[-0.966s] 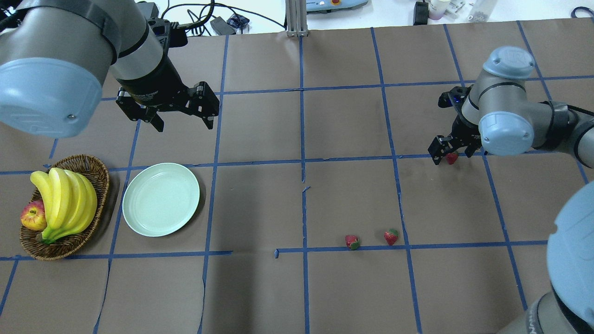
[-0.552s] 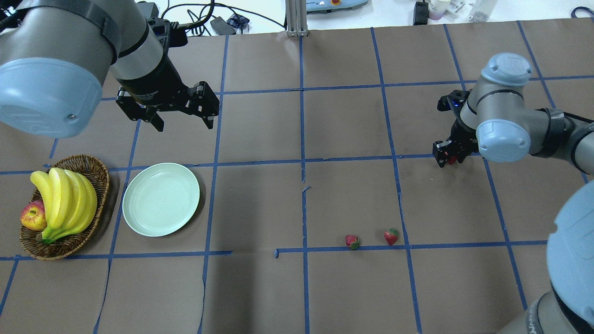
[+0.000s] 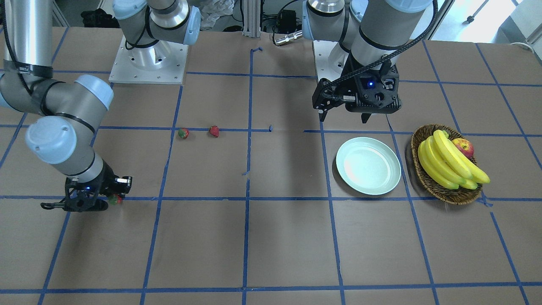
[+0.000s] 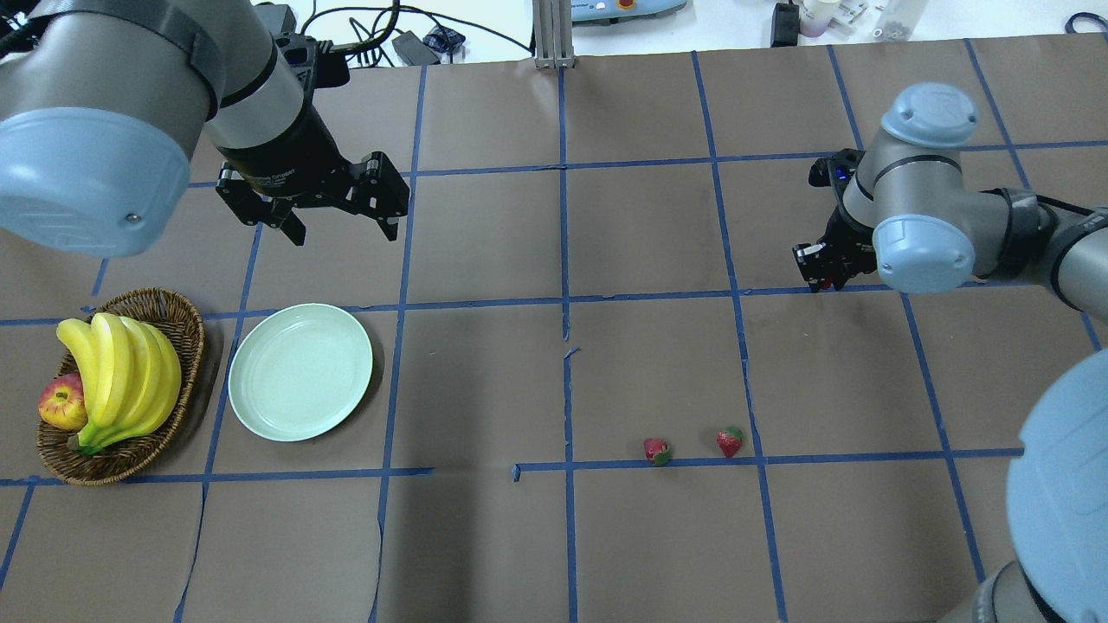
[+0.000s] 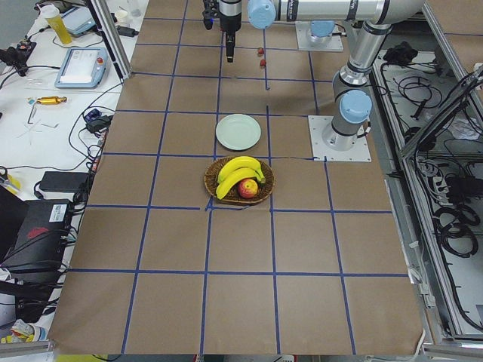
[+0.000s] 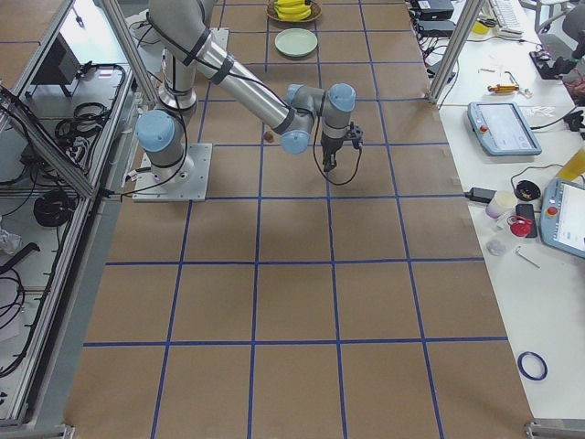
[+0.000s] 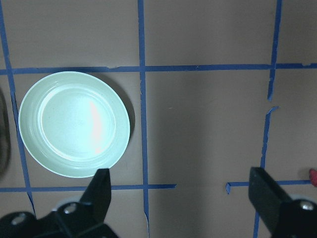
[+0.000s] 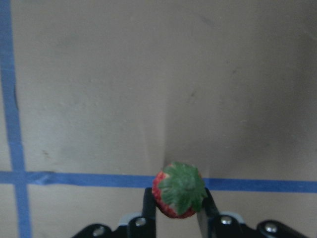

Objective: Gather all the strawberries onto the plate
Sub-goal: 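Grasp the strawberry with the right gripper and set it nearer the plate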

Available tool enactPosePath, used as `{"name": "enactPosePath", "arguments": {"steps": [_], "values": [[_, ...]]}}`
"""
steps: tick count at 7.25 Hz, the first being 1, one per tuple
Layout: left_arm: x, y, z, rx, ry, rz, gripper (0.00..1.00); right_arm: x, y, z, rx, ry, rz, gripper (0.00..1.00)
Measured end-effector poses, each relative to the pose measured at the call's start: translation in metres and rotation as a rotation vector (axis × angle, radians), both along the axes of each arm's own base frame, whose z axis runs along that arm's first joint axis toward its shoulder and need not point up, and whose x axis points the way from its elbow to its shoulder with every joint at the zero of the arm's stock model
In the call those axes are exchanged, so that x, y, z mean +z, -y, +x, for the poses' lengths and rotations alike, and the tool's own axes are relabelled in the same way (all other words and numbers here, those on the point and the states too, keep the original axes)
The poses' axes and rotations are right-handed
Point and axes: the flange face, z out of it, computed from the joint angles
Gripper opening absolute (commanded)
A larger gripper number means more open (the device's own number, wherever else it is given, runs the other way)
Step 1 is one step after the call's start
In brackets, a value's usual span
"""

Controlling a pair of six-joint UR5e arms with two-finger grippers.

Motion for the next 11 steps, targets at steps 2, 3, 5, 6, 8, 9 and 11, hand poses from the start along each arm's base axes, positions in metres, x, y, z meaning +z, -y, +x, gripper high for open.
{"name": "enactPosePath", "arguments": {"steps": [2,3,5,6,8,9,11], "values": [[0.0,0.0,0.0,0.0,0.0,-0.002,1.0,0.026,0.004,0.124,-0.166,0.005,-0.08,0.0],[0.001,0.0,0.0,0.0,0.0,-0.005,1.0,0.037,-0.007,0.186,-0.243,0.027,-0.106,0.0],[0.002,0.0,0.0,0.0,0.0,-0.007,1.0,0.039,-0.052,0.291,-0.311,0.074,-0.097,0.0],[0.002,0.0,0.0,0.0,-0.001,-0.008,1.0,0.028,-0.078,0.329,-0.299,0.079,-0.07,0.13],[0.002,0.001,0.0,0.0,-0.001,-0.008,1.0,0.006,-0.109,0.365,-0.267,0.09,-0.011,1.0],[0.002,0.001,0.0,0.0,-0.001,-0.009,1.0,0.003,-0.115,0.37,-0.259,0.101,0.007,1.0],[0.001,0.001,0.0,0.0,-0.001,-0.008,1.0,0.003,-0.116,0.369,-0.25,0.1,0.009,1.0]]}}
